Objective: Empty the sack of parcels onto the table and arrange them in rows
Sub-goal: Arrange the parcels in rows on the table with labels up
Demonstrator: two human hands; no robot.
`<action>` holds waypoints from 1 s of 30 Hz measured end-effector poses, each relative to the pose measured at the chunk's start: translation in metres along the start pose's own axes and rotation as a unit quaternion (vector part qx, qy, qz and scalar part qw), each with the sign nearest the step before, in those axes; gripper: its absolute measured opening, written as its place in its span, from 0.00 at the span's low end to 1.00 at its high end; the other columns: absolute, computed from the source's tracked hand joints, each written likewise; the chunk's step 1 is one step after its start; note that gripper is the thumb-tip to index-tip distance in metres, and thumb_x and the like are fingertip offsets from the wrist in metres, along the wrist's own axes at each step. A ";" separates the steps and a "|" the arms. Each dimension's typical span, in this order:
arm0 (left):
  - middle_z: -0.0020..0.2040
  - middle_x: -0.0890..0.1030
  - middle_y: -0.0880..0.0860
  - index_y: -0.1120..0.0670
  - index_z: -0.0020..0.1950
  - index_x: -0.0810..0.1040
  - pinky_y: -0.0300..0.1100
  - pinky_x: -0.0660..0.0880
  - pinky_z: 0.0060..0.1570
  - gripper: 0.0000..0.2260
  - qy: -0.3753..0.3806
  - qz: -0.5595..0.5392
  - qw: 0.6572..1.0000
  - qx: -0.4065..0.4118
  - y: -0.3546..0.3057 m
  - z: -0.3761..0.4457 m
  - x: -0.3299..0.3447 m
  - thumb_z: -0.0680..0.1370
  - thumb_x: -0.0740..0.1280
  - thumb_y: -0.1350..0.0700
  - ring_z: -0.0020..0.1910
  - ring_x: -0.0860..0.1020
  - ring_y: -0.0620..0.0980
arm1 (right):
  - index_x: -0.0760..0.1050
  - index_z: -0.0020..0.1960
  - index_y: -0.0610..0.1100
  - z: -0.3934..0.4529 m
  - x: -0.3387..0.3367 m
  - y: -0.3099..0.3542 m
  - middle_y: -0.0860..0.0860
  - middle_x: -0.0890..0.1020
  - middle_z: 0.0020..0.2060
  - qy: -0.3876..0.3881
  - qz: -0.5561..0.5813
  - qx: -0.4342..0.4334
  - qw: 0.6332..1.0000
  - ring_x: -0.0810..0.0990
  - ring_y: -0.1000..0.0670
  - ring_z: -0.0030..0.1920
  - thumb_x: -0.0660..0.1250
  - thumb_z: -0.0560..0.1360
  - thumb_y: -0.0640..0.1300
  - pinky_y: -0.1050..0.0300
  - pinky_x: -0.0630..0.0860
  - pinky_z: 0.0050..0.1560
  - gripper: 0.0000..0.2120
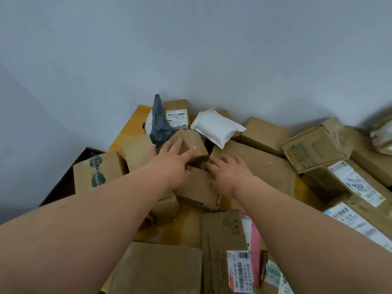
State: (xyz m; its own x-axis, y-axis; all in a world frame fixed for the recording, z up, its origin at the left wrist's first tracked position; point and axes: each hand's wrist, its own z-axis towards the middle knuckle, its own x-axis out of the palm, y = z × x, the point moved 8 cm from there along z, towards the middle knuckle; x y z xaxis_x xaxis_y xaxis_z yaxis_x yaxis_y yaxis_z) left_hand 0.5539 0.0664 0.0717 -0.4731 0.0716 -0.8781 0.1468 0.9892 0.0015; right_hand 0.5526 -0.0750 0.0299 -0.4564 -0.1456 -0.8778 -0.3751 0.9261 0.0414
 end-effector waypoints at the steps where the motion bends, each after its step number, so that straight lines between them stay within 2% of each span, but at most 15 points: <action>1: 0.82 0.42 0.49 0.33 0.78 0.46 0.63 0.42 0.76 0.28 -0.004 -0.010 1.000 0.006 0.001 0.001 0.000 0.82 0.57 0.43 0.80 0.46 0.57 | 0.48 0.80 0.58 -0.001 0.001 -0.001 0.56 0.51 0.80 -0.005 -0.012 0.000 1.000 0.50 0.43 0.79 0.52 0.82 0.57 0.34 0.43 0.76 0.29; 4: 0.79 0.57 0.52 0.38 0.74 0.63 0.62 0.46 0.77 0.20 -0.073 -0.037 0.996 0.031 -0.006 -0.001 -0.013 0.81 0.59 0.43 0.77 0.59 0.56 | 0.49 0.80 0.59 -0.008 0.001 -0.005 0.55 0.57 0.79 -0.031 -0.035 -0.002 0.999 0.56 0.43 0.78 0.51 0.81 0.61 0.33 0.43 0.76 0.29; 7: 0.70 0.68 0.51 0.43 0.66 0.73 0.57 0.59 0.75 0.15 -0.097 -0.034 0.994 0.049 -0.018 -0.003 -0.023 0.82 0.58 0.43 0.68 0.70 0.52 | 0.56 0.77 0.61 -0.014 -0.001 -0.011 0.53 0.65 0.74 -0.039 -0.041 -0.008 0.998 0.61 0.42 0.74 0.52 0.80 0.60 0.33 0.47 0.75 0.26; 10: 0.53 0.77 0.50 0.49 0.59 0.79 0.49 0.75 0.57 0.16 -0.017 -0.028 0.998 0.056 -0.027 -0.002 -0.020 0.82 0.57 0.43 0.52 0.77 0.50 | 0.60 0.75 0.62 -0.017 -0.003 -0.020 0.50 0.69 0.70 -0.024 -0.040 -0.005 0.999 0.62 0.41 0.73 0.52 0.80 0.61 0.34 0.47 0.76 0.23; 12: 0.42 0.77 0.50 0.53 0.51 0.80 0.45 0.78 0.47 0.16 0.032 -0.031 0.998 0.053 -0.030 -0.001 -0.012 0.83 0.57 0.44 0.44 0.77 0.49 | 0.64 0.72 0.62 -0.015 -0.009 -0.023 0.49 0.72 0.66 -0.008 -0.048 -0.010 0.999 0.66 0.42 0.71 0.52 0.80 0.62 0.34 0.47 0.76 0.21; 13: 0.40 0.77 0.50 0.52 0.47 0.79 0.45 0.78 0.44 0.16 0.025 -0.044 0.998 0.045 -0.029 0.000 -0.013 0.83 0.57 0.45 0.41 0.77 0.48 | 0.69 0.68 0.61 -0.013 -0.014 -0.024 0.49 0.74 0.63 -0.004 -0.052 -0.015 0.999 0.69 0.43 0.68 0.52 0.79 0.64 0.35 0.49 0.76 0.21; 15: 0.40 0.77 0.49 0.51 0.43 0.76 0.43 0.78 0.41 0.13 -0.054 -0.107 0.993 0.020 -0.021 0.003 -0.027 0.82 0.59 0.46 0.40 0.77 0.47 | 0.78 0.53 0.56 -0.005 -0.030 -0.028 0.50 0.80 0.53 -0.026 -0.039 -0.007 0.999 0.75 0.46 0.59 0.50 0.78 0.66 0.37 0.57 0.74 0.22; 17: 0.50 0.77 0.49 0.50 0.53 0.77 0.46 0.77 0.48 0.10 -0.160 -0.146 0.976 0.007 -0.011 0.008 -0.045 0.82 0.59 0.47 0.50 0.77 0.49 | 0.75 0.45 0.51 0.005 -0.055 -0.042 0.50 0.80 0.47 -0.116 0.008 0.044 0.992 0.76 0.47 0.49 0.50 0.79 0.62 0.43 0.68 0.65 0.20; 19: 0.66 0.71 0.51 0.48 0.70 0.71 0.52 0.72 0.62 0.18 -0.179 -0.127 0.976 -0.003 -0.004 0.021 -0.048 0.81 0.60 0.45 0.65 0.71 0.54 | 0.70 0.52 0.49 0.014 -0.071 -0.067 0.47 0.77 0.52 -0.194 0.077 0.125 0.970 0.75 0.45 0.50 0.52 0.79 0.57 0.46 0.71 0.57 0.14; 20: 0.73 0.67 0.51 0.45 0.75 0.66 0.55 0.68 0.67 0.23 -0.149 -0.124 0.981 -0.014 -0.002 0.028 -0.044 0.81 0.59 0.42 0.71 0.66 0.56 | 0.68 0.58 0.48 0.019 -0.071 -0.079 0.45 0.74 0.56 -0.201 0.111 0.166 0.959 0.74 0.42 0.53 0.53 0.79 0.55 0.45 0.71 0.56 0.14; 22: 0.79 0.59 0.50 0.41 0.79 0.59 0.57 0.63 0.72 0.27 -0.064 -0.122 0.990 -0.024 -0.002 0.042 -0.029 0.81 0.57 0.38 0.77 0.60 0.56 | 0.61 0.70 0.50 0.032 -0.063 -0.093 0.43 0.68 0.65 -0.158 0.173 0.207 0.950 0.71 0.39 0.61 0.56 0.77 0.56 0.43 0.69 0.58 0.23; 24: 0.77 0.64 0.49 0.40 0.77 0.63 0.58 0.66 0.71 0.25 -0.031 -0.145 0.989 -0.019 -0.005 0.051 -0.018 0.81 0.56 0.36 0.75 0.64 0.54 | 0.59 0.73 0.50 0.046 -0.058 -0.091 0.44 0.68 0.66 -0.119 0.214 0.191 0.951 0.71 0.39 0.61 0.57 0.77 0.55 0.42 0.70 0.61 0.26; 27: 0.62 0.80 0.49 0.45 0.67 0.77 0.49 0.77 0.58 0.18 -0.077 -0.229 0.970 -0.030 -0.005 0.054 -0.027 0.82 0.58 0.40 0.59 0.77 0.50 | 0.64 0.71 0.48 0.057 -0.071 -0.076 0.45 0.70 0.62 -0.151 0.202 0.135 0.958 0.73 0.41 0.59 0.59 0.77 0.53 0.44 0.71 0.61 0.23; 28: 0.57 0.82 0.48 0.47 0.63 0.79 0.46 0.77 0.53 0.16 -0.084 -0.253 0.963 -0.034 -0.004 0.054 -0.029 0.82 0.59 0.42 0.54 0.78 0.48 | 0.63 0.72 0.47 0.059 -0.077 -0.068 0.45 0.70 0.63 -0.169 0.212 0.109 0.956 0.73 0.41 0.60 0.61 0.77 0.52 0.46 0.71 0.61 0.25; 30: 0.54 0.82 0.48 0.49 0.61 0.80 0.43 0.75 0.51 0.14 -0.081 -0.292 0.952 -0.041 -0.003 0.055 -0.031 0.83 0.60 0.45 0.52 0.79 0.48 | 0.62 0.74 0.47 0.064 -0.087 -0.052 0.45 0.68 0.66 -0.182 0.259 0.051 0.947 0.73 0.43 0.62 0.64 0.78 0.49 0.51 0.72 0.59 0.27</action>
State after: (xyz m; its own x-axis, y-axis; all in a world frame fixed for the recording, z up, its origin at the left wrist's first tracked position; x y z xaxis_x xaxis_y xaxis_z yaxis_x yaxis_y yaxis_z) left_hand 0.6156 0.0545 0.0726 -0.3127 -0.5073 -0.8030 -0.1725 0.8617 -0.4772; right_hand 0.6636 -0.0882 0.0740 -0.2420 0.4498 -0.8597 -0.0880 0.8722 0.4811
